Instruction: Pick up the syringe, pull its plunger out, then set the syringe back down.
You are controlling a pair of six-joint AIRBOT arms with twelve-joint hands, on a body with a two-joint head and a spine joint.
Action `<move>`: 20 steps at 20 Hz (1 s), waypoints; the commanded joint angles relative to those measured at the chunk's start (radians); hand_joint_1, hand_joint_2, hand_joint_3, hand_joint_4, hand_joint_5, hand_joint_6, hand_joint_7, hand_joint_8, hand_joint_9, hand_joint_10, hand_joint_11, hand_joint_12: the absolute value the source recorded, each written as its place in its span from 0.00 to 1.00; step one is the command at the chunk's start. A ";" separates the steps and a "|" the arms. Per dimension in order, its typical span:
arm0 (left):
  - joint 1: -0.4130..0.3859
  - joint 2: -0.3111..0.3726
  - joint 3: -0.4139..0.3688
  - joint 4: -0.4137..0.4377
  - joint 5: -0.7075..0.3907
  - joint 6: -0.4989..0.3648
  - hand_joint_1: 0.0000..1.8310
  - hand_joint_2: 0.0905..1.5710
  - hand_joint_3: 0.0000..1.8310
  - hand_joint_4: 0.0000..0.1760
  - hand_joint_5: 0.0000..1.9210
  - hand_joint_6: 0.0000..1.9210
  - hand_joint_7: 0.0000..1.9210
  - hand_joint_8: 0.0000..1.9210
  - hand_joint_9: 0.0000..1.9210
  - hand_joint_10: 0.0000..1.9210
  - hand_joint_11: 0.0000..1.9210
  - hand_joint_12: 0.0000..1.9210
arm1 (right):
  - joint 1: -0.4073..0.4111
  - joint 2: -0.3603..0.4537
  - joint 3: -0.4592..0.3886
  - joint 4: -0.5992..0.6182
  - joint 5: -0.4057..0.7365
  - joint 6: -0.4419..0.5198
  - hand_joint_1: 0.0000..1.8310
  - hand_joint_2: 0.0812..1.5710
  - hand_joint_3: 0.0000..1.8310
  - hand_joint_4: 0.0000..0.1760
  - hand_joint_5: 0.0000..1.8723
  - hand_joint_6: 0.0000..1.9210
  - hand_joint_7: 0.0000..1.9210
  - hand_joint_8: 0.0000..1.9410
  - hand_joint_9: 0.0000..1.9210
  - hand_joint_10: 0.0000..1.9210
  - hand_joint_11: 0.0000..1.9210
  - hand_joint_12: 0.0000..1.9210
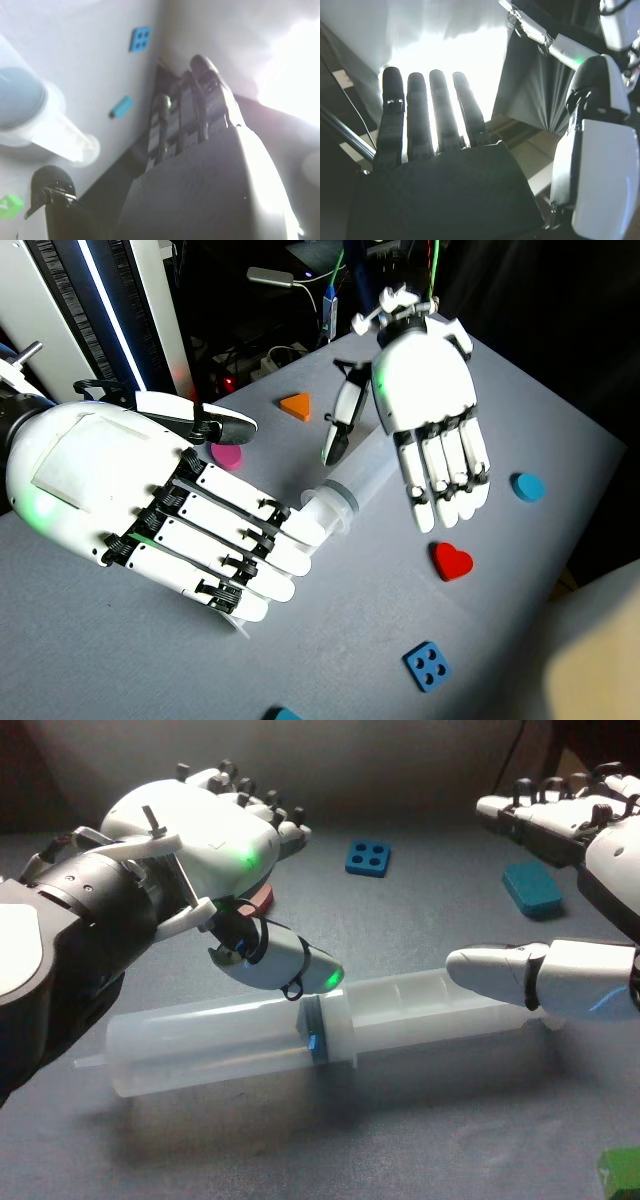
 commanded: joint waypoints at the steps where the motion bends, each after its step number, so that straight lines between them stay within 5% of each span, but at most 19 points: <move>1: -0.016 0.009 -0.006 0.048 0.072 0.004 0.12 0.61 0.00 0.00 0.17 0.01 0.16 0.00 0.17 0.01 0.02 0.46 | 0.001 -0.001 -0.002 -0.056 0.103 0.008 0.18 0.58 0.00 0.00 0.20 0.01 0.23 0.00 0.22 0.01 0.07 0.50; 4: -0.039 0.022 -0.051 -0.010 0.156 0.018 0.21 0.70 0.00 0.00 0.41 0.02 0.41 0.03 0.42 0.07 0.24 0.53 | 0.001 -0.001 -0.002 -0.056 0.103 0.008 0.23 0.63 0.00 0.00 0.41 0.02 0.46 0.02 0.45 0.06 0.28 0.54; 5: -0.041 0.024 -0.060 -0.014 0.174 0.018 0.27 0.71 0.00 0.00 0.47 0.01 0.45 0.06 0.42 0.21 0.30 0.58 | 0.001 -0.001 -0.002 -0.056 0.103 0.008 0.24 0.65 0.00 0.00 0.47 0.02 0.49 0.04 0.46 0.16 0.32 0.61; 6: -0.042 0.024 -0.064 -0.014 0.179 0.017 0.33 0.73 0.00 0.00 0.52 0.05 0.44 0.23 0.40 0.44 0.34 0.67 | 0.001 -0.001 -0.002 -0.057 0.103 0.008 0.26 0.66 0.01 0.00 0.52 0.08 0.52 0.18 0.45 0.40 0.36 0.70; 7: -0.036 0.023 -0.067 -0.014 0.178 -0.002 0.45 0.76 0.00 0.65 0.42 0.57 0.39 0.50 0.38 0.65 0.35 0.78 | 0.002 -0.001 -0.002 -0.058 0.103 0.010 0.29 0.67 0.00 0.00 0.51 0.30 0.51 0.41 0.48 0.57 0.43 0.78; 8: -0.028 0.023 -0.072 -0.014 0.183 -0.036 0.47 0.78 0.00 0.93 0.37 0.72 0.37 0.68 0.38 0.76 0.36 0.85 | 0.001 0.000 -0.002 -0.063 0.102 0.015 0.31 0.67 0.00 0.00 0.47 0.55 0.50 0.63 0.53 0.71 0.51 0.84; 9: -0.026 0.024 -0.077 -0.014 0.196 -0.046 0.42 0.76 0.00 0.00 0.37 0.81 0.38 0.83 0.41 0.88 0.40 0.92 | -0.001 0.000 -0.002 -0.069 0.102 0.018 0.31 0.69 0.00 0.00 0.42 0.82 0.48 0.85 0.55 0.93 0.59 0.96; 10: -0.020 0.025 -0.085 -0.014 0.220 -0.067 0.42 0.76 0.00 0.00 0.39 0.92 0.40 0.94 0.43 0.98 0.44 0.98 | -0.003 0.001 -0.002 -0.079 0.102 0.024 0.34 0.71 0.00 0.00 0.38 0.96 0.46 0.97 0.57 0.99 0.64 0.99; 11: -0.009 0.024 -0.089 -0.003 0.240 -0.109 0.42 0.76 0.00 0.00 0.40 0.98 0.42 0.99 0.47 1.00 0.48 1.00 | -0.006 0.001 -0.002 -0.092 0.102 0.032 0.36 0.73 0.01 0.00 0.37 0.99 0.47 0.99 0.58 1.00 0.69 1.00; 16: 0.003 0.023 -0.090 0.024 0.246 -0.135 0.34 0.84 0.00 0.00 0.65 1.00 0.69 1.00 0.71 1.00 0.74 1.00 | -0.009 0.003 -0.002 -0.103 0.102 0.037 0.41 0.78 0.01 0.00 0.59 1.00 0.72 1.00 0.85 1.00 0.95 1.00; 17: 0.001 0.023 -0.089 0.024 0.246 -0.135 0.33 0.85 0.00 0.34 0.70 1.00 0.74 1.00 0.76 1.00 0.79 1.00 | -0.010 0.003 -0.002 -0.108 0.102 0.037 0.40 0.81 0.00 0.00 0.63 1.00 0.75 1.00 0.86 1.00 0.96 1.00; 18: 0.001 0.023 -0.089 0.031 0.245 -0.135 0.33 0.87 0.00 0.97 0.72 1.00 0.77 1.00 0.81 1.00 0.83 1.00 | -0.013 0.003 -0.002 -0.121 0.102 0.039 0.39 0.86 0.00 0.86 0.66 1.00 0.77 1.00 0.85 1.00 0.96 1.00; 19: 0.001 0.023 -0.089 0.032 0.245 -0.135 0.33 0.87 0.00 0.97 0.72 1.00 0.77 1.00 0.81 1.00 0.83 1.00 | -0.014 0.003 -0.002 -0.124 0.102 0.039 0.39 0.86 0.00 0.86 0.66 1.00 0.77 1.00 0.85 1.00 0.96 1.00; 20: 0.002 0.023 -0.088 0.032 0.245 -0.135 0.34 0.87 0.00 0.99 0.71 1.00 0.77 1.00 0.81 1.00 0.84 1.00 | -0.014 0.003 -0.002 -0.126 0.102 0.041 0.40 0.87 0.00 0.97 0.65 1.00 0.77 1.00 0.85 1.00 0.95 1.00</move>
